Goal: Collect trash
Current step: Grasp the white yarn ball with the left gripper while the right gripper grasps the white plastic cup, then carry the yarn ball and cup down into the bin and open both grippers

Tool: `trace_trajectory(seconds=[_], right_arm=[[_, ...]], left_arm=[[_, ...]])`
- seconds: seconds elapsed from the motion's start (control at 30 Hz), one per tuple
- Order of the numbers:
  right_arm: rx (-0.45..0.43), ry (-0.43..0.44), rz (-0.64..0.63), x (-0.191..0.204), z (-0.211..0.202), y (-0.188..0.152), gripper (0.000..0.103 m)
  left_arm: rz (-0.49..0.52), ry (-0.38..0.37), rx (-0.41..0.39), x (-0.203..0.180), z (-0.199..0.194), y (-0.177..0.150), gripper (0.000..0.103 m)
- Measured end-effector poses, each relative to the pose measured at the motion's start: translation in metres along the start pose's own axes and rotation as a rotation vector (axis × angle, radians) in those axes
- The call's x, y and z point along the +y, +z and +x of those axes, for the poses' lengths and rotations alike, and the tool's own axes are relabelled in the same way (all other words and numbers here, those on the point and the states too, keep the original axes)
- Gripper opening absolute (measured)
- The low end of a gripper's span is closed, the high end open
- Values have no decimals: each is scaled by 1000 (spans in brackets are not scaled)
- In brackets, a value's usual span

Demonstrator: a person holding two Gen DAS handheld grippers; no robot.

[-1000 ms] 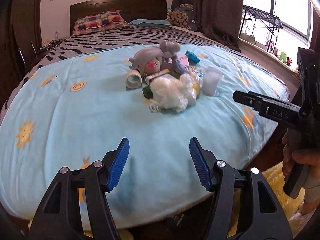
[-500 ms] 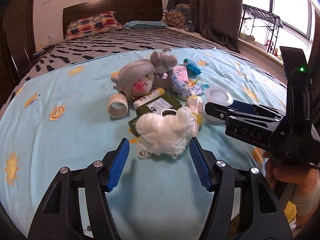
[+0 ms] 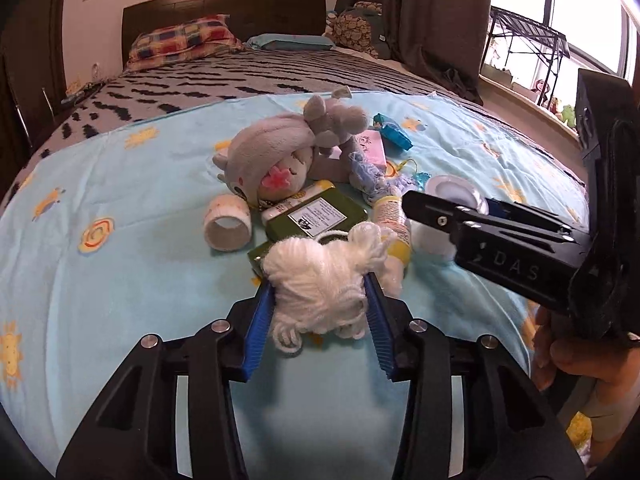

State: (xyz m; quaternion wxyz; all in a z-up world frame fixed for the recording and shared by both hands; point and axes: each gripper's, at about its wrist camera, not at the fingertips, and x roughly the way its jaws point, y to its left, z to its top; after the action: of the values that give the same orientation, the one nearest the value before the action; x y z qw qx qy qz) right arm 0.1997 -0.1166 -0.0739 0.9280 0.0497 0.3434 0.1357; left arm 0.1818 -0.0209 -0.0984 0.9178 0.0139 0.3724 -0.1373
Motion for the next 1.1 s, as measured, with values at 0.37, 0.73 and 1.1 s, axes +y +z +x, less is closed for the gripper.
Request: trace_trajectory(seconds=[0.37,0.73,1.1], right_arm=[[-97,20,-48,6,-71,-4,48],[-152,34,-111,12,-141,-38,48],[-104,10,-80,2,-166,-102,48]], left_arm=[[-16,50,-97,12,-63,-3,42],[11,54,-167,-11,-123,-40,42],[55,-19,-124,-44,-140,-98,42]])
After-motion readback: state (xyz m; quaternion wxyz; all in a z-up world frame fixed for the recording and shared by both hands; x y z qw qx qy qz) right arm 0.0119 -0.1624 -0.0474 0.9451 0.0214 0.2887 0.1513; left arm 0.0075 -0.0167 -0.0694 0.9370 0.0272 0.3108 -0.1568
